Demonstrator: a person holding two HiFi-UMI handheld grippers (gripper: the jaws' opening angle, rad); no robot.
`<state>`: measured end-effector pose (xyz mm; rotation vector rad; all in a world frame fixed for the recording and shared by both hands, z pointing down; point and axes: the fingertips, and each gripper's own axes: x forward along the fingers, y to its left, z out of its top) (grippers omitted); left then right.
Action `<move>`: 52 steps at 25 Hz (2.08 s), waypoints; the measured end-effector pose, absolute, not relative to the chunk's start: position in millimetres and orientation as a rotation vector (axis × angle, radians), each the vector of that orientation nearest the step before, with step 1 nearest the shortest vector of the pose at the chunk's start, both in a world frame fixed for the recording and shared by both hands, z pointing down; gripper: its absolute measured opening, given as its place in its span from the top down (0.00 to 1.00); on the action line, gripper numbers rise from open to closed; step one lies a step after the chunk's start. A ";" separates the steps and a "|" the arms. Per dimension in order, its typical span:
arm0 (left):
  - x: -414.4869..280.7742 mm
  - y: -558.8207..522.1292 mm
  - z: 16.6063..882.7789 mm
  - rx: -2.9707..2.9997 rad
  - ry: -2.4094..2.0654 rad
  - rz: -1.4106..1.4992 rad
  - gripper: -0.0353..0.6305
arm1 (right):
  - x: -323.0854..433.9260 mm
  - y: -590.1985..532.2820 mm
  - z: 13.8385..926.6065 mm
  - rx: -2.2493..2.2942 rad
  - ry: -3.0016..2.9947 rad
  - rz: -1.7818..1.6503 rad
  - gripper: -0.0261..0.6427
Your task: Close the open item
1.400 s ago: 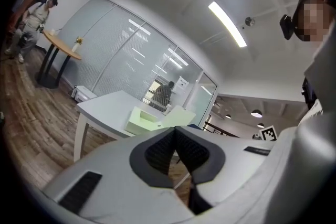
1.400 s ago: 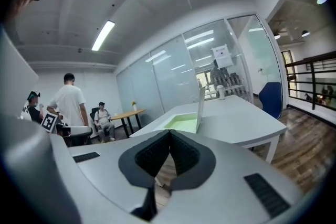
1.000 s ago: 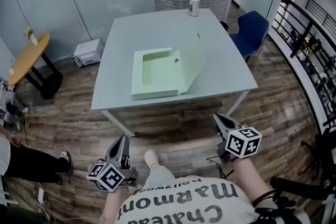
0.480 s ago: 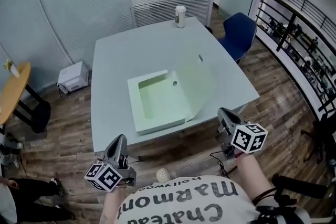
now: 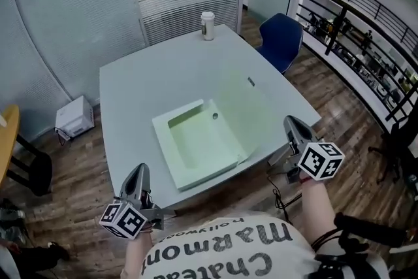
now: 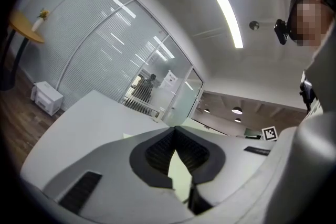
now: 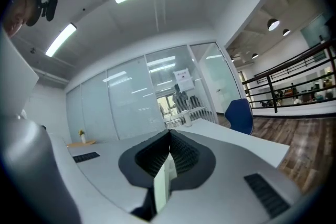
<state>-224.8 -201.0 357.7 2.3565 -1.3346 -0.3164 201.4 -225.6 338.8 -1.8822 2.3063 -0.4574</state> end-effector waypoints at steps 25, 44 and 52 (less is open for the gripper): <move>-207.4 -252.1 401.4 1.974 -1.738 -0.237 0.95 | 130.7 -397.8 352.0 -0.828 2.965 -0.609 0.96; -225.0 -214.9 407.0 1.833 -2.077 -0.124 0.95 | -43.4 -367.6 358.3 -0.001 3.220 -0.397 0.96; -253.8 -220.9 439.7 1.844 -1.954 -0.196 0.95 | -99.0 -352.8 381.5 -0.048 3.303 -0.397 0.96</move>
